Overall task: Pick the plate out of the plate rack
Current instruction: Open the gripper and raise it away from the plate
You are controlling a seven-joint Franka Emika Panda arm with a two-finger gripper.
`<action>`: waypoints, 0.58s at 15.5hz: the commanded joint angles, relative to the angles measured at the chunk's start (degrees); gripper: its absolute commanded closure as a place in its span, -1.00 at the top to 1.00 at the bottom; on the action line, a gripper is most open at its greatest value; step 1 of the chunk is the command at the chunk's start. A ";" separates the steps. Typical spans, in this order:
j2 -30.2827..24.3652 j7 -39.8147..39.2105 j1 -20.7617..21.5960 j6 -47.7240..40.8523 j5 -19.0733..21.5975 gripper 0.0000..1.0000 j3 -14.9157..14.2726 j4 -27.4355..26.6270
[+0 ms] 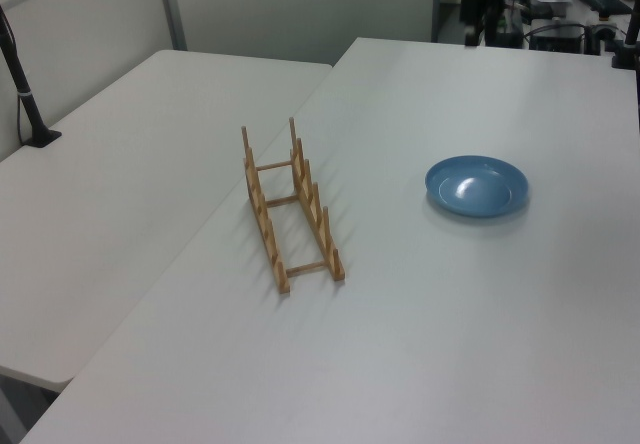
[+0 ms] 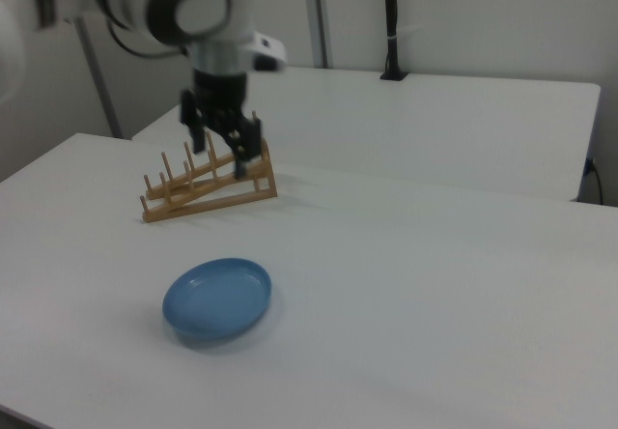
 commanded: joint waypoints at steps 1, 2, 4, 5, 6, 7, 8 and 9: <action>-4.99 9.33 3.24 -4.88 0.41 1.00 -0.59 -0.05; -5.79 11.62 3.50 -6.11 0.49 1.00 -0.58 -0.05; -7.63 13.92 6.04 -7.53 0.32 1.00 -1.19 -0.31; -8.68 13.32 7.18 -7.62 -0.12 1.00 -1.37 -0.66; -9.13 12.79 7.54 -6.92 -1.34 1.00 -1.38 -1.18; -9.13 11.48 7.72 -6.13 -2.57 1.00 -1.29 -1.45; -9.13 8.68 7.98 -4.12 -3.36 1.00 -1.29 -1.71; -9.22 5.26 8.33 -1.32 -3.98 1.00 -1.29 -2.67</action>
